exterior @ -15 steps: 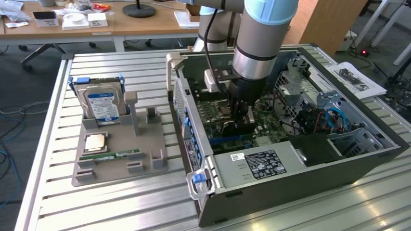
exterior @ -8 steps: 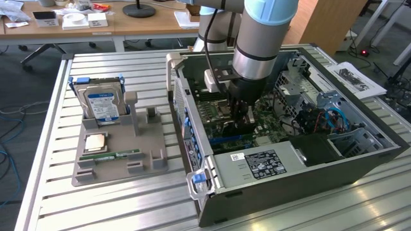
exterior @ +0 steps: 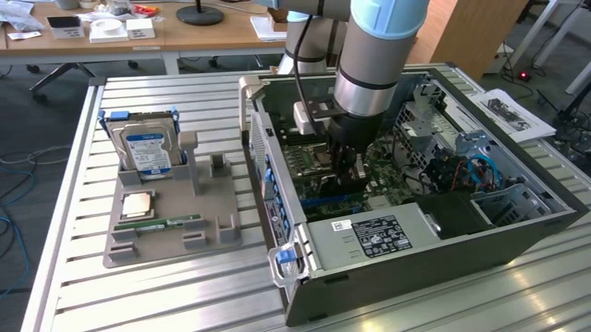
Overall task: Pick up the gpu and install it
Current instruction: 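Insert the gpu into the slot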
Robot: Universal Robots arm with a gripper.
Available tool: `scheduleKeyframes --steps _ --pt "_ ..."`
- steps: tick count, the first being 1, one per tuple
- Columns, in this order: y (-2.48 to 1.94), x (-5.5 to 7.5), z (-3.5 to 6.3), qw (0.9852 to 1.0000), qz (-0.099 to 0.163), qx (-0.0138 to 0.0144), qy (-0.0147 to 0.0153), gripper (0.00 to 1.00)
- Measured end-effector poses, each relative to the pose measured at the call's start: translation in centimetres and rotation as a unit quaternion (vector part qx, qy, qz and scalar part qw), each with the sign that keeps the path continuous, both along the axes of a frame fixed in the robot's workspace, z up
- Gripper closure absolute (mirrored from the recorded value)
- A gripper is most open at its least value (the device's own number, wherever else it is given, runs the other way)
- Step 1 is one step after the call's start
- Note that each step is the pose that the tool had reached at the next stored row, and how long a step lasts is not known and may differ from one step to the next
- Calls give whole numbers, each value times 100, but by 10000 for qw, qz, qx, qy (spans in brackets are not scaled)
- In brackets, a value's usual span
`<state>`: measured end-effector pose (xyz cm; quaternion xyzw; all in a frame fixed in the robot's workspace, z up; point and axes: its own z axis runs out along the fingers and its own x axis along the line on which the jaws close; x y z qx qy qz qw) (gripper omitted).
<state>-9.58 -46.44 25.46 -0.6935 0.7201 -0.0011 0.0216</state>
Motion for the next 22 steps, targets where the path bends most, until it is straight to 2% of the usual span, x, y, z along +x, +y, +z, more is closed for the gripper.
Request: scheduleKeyframes --steps 3,10,22 --pt "0 0 -8 10000 0 4 0 73" --pt "0 -1 -22 10000 0 43 -1 73" --pt "0 -37 -51 10000 1 44 -1 73"
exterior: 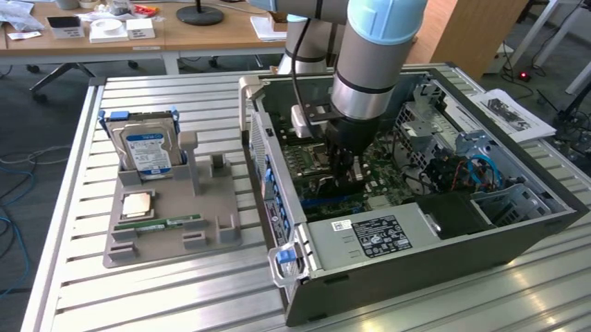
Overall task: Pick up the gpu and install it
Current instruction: 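Insert the gpu into the slot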
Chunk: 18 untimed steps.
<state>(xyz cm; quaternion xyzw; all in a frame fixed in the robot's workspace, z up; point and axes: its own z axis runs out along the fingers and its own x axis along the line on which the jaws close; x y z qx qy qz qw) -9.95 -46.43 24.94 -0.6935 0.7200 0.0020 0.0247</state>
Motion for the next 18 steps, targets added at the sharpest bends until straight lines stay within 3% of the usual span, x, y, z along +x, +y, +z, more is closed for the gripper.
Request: scheduleKeyframes --steps 14,18 --pt "-1 -6 11 10000 -1 0 1 73" --pt "-1 -7 3 10000 -1 12 1 73"
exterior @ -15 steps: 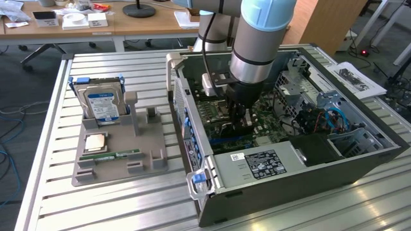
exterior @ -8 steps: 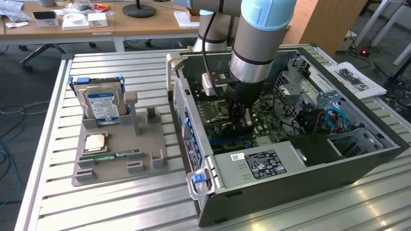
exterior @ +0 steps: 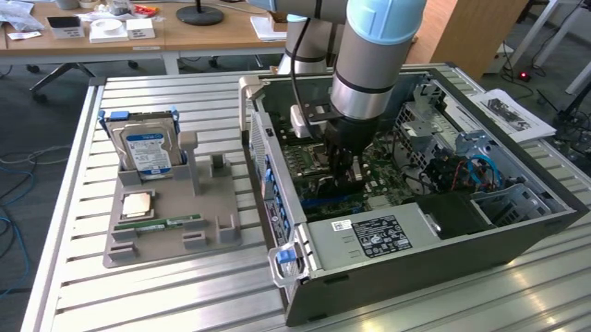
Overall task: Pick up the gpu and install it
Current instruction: 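Insert the gpu into the slot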
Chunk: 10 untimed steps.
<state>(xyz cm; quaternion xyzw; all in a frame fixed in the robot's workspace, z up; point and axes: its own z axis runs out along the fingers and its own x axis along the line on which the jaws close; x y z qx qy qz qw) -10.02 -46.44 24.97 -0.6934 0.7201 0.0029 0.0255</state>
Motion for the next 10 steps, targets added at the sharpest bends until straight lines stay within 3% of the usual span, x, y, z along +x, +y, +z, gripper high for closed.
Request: scheduleKeyframes --steps 10 --pt "0 -6 -25 10000 0 0 0 73"
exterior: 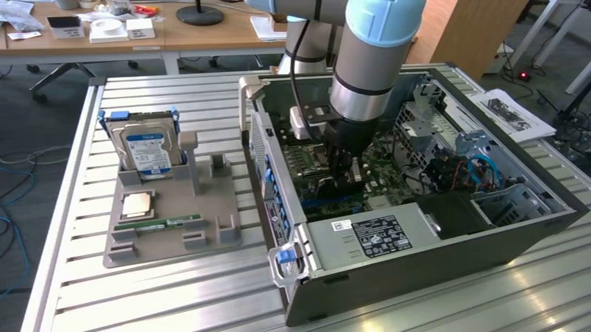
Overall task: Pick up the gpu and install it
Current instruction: 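Insert the gpu into the slot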
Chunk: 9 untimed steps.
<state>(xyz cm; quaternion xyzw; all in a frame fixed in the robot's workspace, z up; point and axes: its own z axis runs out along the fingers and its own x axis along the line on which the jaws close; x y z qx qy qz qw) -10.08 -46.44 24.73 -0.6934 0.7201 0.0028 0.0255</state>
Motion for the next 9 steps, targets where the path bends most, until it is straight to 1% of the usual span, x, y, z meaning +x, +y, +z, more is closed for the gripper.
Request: scheduleKeyframes --steps 9 --pt "0 -8 -10 10000 0 -1 0 73"
